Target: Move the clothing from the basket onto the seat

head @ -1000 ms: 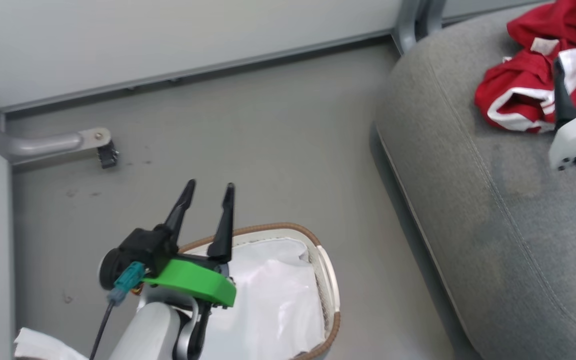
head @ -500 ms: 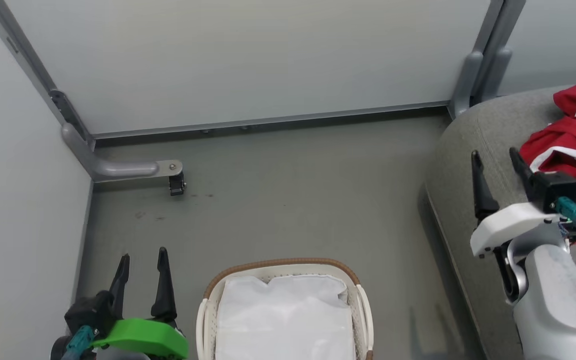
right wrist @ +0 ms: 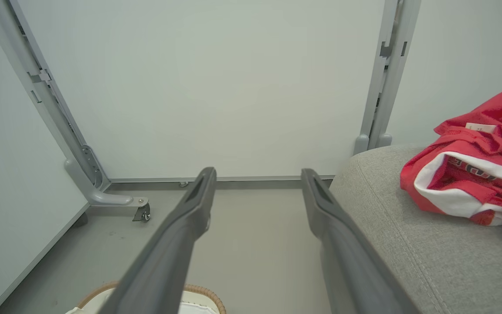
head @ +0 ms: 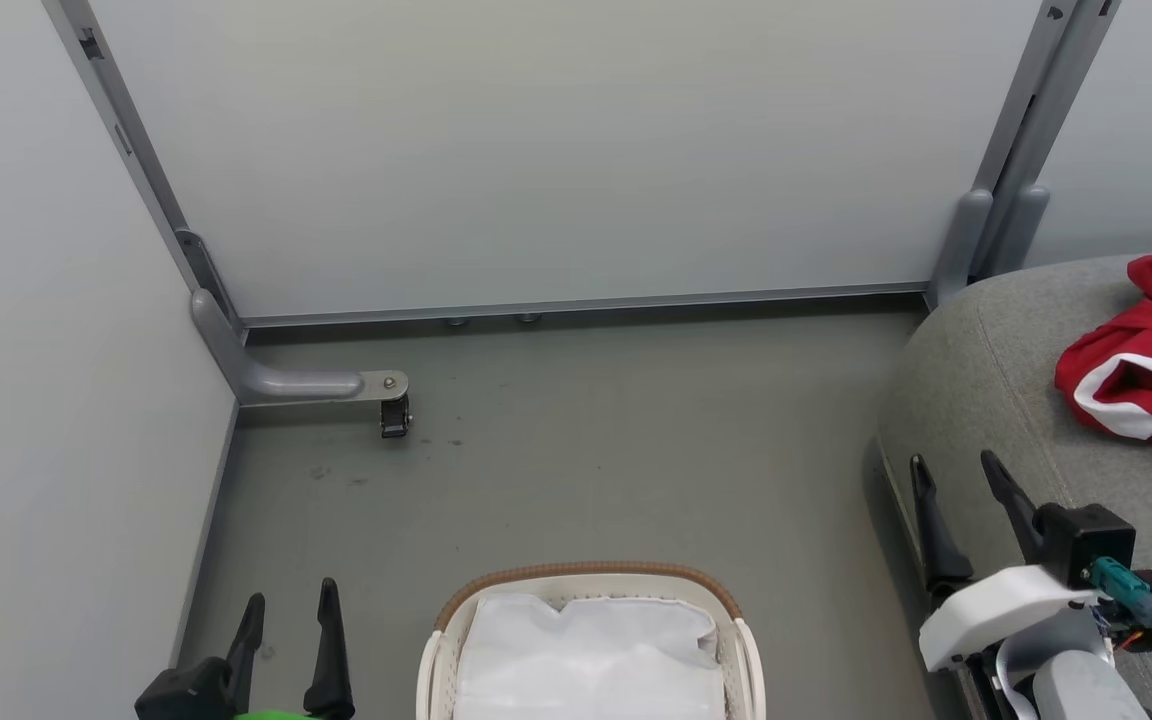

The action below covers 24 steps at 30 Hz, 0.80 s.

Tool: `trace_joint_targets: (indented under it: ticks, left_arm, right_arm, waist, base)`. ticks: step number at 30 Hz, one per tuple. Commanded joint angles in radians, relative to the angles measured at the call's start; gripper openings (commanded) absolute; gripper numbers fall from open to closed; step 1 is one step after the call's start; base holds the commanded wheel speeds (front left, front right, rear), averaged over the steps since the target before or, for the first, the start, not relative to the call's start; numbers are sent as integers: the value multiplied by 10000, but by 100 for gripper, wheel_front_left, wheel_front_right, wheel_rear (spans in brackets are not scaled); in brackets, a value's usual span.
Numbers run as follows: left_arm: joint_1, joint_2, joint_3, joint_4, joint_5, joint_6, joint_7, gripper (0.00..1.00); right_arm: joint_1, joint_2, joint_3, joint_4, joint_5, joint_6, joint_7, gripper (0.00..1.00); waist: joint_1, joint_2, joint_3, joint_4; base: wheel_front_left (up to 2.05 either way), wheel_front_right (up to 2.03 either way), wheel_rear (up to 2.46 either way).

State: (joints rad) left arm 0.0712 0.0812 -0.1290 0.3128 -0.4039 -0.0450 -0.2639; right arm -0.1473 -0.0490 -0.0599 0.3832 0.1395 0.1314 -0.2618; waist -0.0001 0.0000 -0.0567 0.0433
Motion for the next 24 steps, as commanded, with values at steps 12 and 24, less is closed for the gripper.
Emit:
trace_joint_targets:
  ticks: [12, 24]
  left_arm:
    - [100, -112, -24, 119, 140, -178, -6, 100]
    - [10, -113, -51, 402, 101, -171, 1, 0]
  right_arm:
    - [844, -37, 302, -242, 333, -15, -47, 100]
    - [750, 4, 385, -90, 177, 0, 0, 0]
  waist:
    - [1, 0, -142, -118]
    - [1, 0, -180, -76]
  base:
    - [0, 0, 0]
    - [0, 0, 0]
